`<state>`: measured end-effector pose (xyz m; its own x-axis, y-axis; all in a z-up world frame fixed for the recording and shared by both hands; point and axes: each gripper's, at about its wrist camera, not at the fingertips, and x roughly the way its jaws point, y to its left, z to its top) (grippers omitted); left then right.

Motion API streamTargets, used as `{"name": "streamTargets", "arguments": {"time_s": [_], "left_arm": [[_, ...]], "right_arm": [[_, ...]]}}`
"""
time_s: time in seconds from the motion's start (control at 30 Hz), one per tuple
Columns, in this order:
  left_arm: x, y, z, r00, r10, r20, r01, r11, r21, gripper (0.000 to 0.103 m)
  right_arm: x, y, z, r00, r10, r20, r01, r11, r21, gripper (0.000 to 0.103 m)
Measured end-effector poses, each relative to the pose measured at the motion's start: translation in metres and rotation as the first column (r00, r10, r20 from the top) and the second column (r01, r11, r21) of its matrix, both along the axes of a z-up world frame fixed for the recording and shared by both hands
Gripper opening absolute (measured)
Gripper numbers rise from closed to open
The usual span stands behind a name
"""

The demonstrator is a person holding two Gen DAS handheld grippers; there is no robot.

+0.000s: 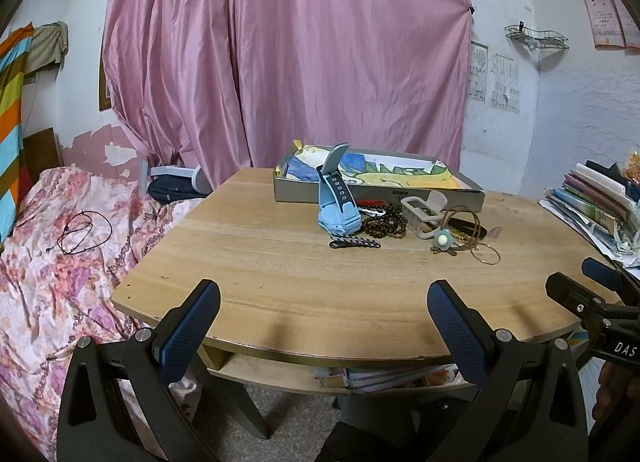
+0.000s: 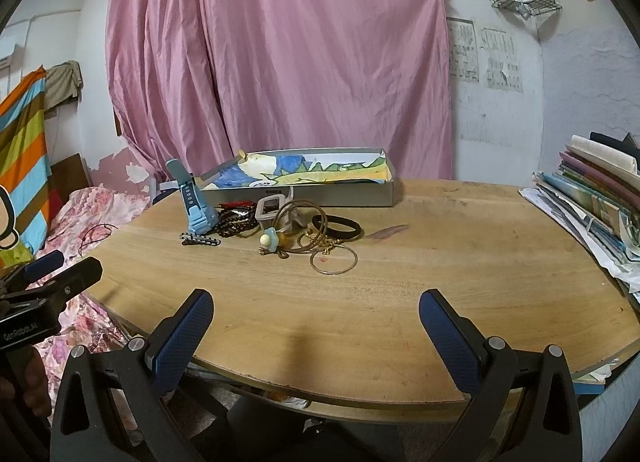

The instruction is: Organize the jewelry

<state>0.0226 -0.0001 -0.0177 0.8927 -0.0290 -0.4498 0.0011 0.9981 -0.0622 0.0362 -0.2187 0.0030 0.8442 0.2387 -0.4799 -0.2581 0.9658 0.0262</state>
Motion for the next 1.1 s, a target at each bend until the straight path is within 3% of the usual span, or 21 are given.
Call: {"name": "streamTargets", "arguments": {"time_s": [0.4,0.63,0.87,1.1], "left_arm": [[0.018,0.002,-0.002,0.999,-0.009,-0.036,0.009,1.0,-0.002,0.101],[0.035,0.007,-0.006,0.996,-0.025,-0.083,0.023,0.999,-0.023,0.101],[0.058,0.025,0.001,0.994,-0.032,-0.101,0.023,0.996,-0.084,0.101],[0.101,0.037,0.009,0.981,-0.111,-0.156,0.081,0.979,-0.186,0.101]], "right_arm": [[0.015,-0.003,-0.003,0.999,-0.01,-0.045,0.01,1.0,0.003,0.103],[0.027,-0.011,-0.002,0.999,0.01,-0.045,-0.007,0.999,0.052,0.103],[0.053,-0.009,0.004,0.987,0.103,-0.12,-0.095,0.993,0.071,0.103],[0.105,-0.014,0.031,0.965,0.192,-0.178,-0.169,0.976,0.134,0.103]]}}
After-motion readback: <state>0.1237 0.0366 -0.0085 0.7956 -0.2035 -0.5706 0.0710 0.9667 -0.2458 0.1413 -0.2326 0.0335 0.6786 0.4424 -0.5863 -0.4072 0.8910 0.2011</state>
